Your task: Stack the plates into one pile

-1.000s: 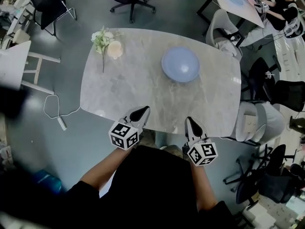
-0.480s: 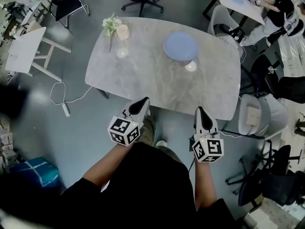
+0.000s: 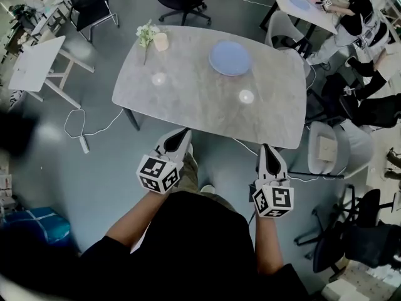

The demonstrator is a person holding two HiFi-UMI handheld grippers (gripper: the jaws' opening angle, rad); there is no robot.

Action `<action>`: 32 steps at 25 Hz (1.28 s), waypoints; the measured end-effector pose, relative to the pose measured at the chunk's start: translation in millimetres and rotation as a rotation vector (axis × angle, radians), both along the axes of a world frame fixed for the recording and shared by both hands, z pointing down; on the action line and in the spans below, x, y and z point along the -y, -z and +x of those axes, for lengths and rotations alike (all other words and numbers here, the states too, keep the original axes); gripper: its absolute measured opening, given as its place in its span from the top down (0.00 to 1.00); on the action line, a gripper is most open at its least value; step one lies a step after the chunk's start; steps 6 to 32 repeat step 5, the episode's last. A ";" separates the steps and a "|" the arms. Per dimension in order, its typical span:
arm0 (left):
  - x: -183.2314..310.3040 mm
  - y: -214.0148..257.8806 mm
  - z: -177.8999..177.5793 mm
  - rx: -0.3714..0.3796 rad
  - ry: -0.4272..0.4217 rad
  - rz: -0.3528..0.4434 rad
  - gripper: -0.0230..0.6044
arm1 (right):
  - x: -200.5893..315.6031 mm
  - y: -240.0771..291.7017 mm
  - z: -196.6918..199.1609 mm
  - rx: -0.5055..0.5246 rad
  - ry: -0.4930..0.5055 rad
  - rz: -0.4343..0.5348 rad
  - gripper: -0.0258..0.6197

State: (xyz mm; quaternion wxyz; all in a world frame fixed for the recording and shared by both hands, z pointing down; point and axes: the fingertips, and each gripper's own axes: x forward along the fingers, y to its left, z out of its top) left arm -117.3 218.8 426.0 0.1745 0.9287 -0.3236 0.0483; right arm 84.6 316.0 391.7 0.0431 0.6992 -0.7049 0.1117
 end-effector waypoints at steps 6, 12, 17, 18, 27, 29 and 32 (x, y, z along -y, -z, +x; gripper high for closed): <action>-13.6 14.5 -4.1 -0.011 0.015 0.015 0.94 | -17.5 9.1 -2.8 0.001 0.009 0.006 0.94; -13.6 14.5 -4.1 -0.011 0.015 0.015 0.94 | -17.5 9.1 -2.8 0.001 0.009 0.006 0.94; -13.6 14.5 -4.1 -0.011 0.015 0.015 0.94 | -17.5 9.1 -2.8 0.001 0.009 0.006 0.94; -13.6 14.5 -4.1 -0.011 0.015 0.015 0.94 | -17.5 9.1 -2.8 0.001 0.009 0.006 0.94; -13.6 14.5 -4.1 -0.011 0.015 0.015 0.94 | -17.5 9.1 -2.8 0.001 0.009 0.006 0.94; -13.6 14.5 -4.1 -0.011 0.015 0.015 0.94 | -17.5 9.1 -2.8 0.001 0.009 0.006 0.94; -13.6 14.5 -4.1 -0.011 0.015 0.015 0.94 | -17.5 9.1 -2.8 0.001 0.009 0.006 0.94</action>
